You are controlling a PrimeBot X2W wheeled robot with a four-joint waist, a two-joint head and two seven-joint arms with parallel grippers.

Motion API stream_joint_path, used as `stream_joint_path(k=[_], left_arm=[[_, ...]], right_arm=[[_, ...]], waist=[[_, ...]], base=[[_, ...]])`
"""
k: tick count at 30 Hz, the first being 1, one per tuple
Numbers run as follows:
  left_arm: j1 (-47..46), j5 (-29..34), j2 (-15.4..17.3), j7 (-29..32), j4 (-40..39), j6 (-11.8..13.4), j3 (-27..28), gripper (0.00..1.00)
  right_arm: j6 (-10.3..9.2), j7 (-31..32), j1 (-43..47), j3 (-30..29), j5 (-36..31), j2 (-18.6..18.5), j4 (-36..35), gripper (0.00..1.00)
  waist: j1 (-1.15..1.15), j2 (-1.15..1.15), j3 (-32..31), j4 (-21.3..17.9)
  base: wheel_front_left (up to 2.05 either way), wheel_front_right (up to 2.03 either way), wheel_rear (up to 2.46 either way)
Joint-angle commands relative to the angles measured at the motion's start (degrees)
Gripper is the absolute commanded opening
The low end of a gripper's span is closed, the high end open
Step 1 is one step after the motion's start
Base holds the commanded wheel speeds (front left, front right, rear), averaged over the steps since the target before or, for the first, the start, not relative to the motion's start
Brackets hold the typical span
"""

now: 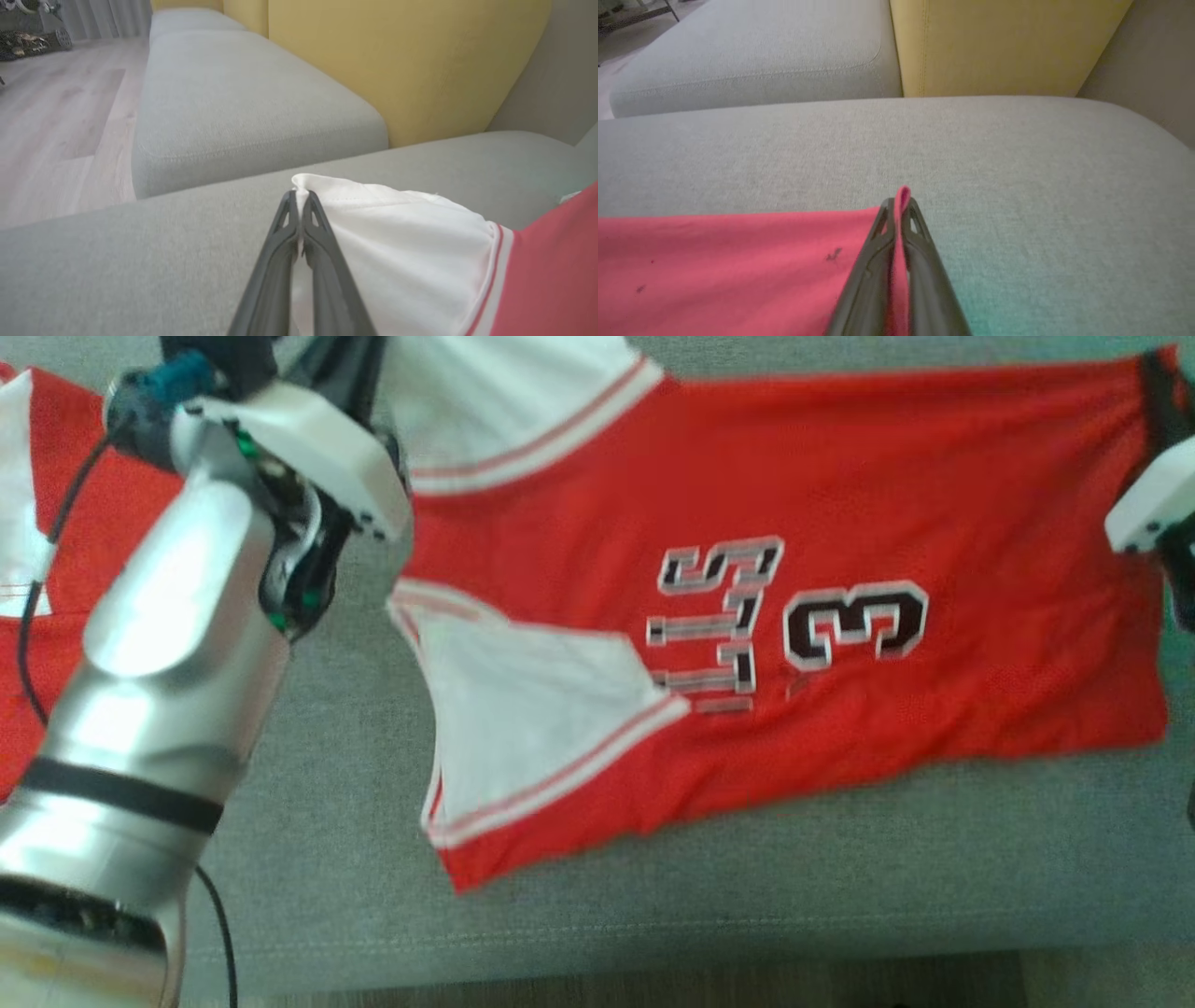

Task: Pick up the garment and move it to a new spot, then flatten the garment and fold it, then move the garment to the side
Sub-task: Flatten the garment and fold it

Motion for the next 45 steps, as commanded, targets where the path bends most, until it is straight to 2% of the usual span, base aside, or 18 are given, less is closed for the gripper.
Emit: stream_joint_path(k=[1, 4, 11, 20, 23, 24, 28, 35, 40, 45], left_arm=[[-4.0, 0.6, 1.6, -2.0, -0.4, 0.8, 2.8, 0.00], [-4.7, 0.9, 0.8, -3.6, 1.3, 0.9, 3.0, 0.00], [-2.4, 2.2, 1.4, -4.6, 3.0, -1.3, 0.7, 0.00], [6.4, 2.4, 5.6, -3.2, -5.2, -2.2, -1.7, 0.00], [12.9, 1.8, 8.9, -0.1, -13.0, -1.4, -2.9, 0.00], [12.9, 1.8, 8.9, -0.1, -13.0, -1.4, -2.9, 0.00], [20.1, -0.2, 12.4, 3.9, -21.9, 0.1, -3.4, 0.00], [30.4, -3.0, 18.2, 10.6, -34.1, 1.1, -5.8, 0.00], [33.5, -3.3, 19.6, 13.4, -37.4, 2.2, -7.2, 0.00], [34.4, -1.5, 19.8, 14.4, -36.4, 2.9, -9.3, 0.00]], right_arm=[[-0.05, -2.1, -1.7, 0.1, -0.5, -0.2, -0.5, 0.00], [-0.05, -4.1, -2.1, 0.6, -0.4, 0.5, 0.6, 0.00], [-0.05, -7.5, -0.2, 2.4, 1.6, 0.6, 2.0, 0.00], [-0.05, -7.5, 5.8, 5.1, 5.6, -1.9, 0.7, 0.00], [-0.05, -5.4, 9.9, 6.8, 8.3, -4.1, -1.3, 0.00], [-0.05, -5.4, 9.9, 6.8, 8.3, -4.1, -1.3, 0.00], [-0.05, -3.0, 14.2, 8.3, 10.8, -6.4, -3.6, 0.00], [-0.05, 0.5, 19.8, 9.8, 14.3, -9.4, -7.5, 0.00], [-0.05, 3.6, 22.6, 10.7, 15.6, -10.9, -10.2, 0.00], [-0.05, 7.1, 24.9, 11.6, 16.4, -12.3, -12.8, 0.00]], waist=[[0.00, 0.00, 0.1, -0.1], [0.00, 0.00, -0.1, -0.2], [0.00, 0.00, -2.4, 0.1], [0.00, 0.00, -7.4, 1.4], [0.00, 0.00, -9.9, 2.1], [0.00, 0.00, -9.9, 2.1], [0.00, 0.00, -12.1, 2.6], [0.00, 0.00, -14.7, 2.8], [0.00, 0.00, -15.3, 2.5], [0.00, 0.00, -15.8, 1.7]], base=[[0.00, 0.00, 0.00], [0.00, 0.00, 0.00], [0.00, 0.00, 0.00], [0.00, 0.00, 0.00], [0.00, 0.00, 0.00], [0.00, 0.00, 0.00], [0.00, 0.00, 0.00], [0.00, 0.00, 0.00], [0.00, 0.00, 0.00], [0.00, 0.00, 0.00]])
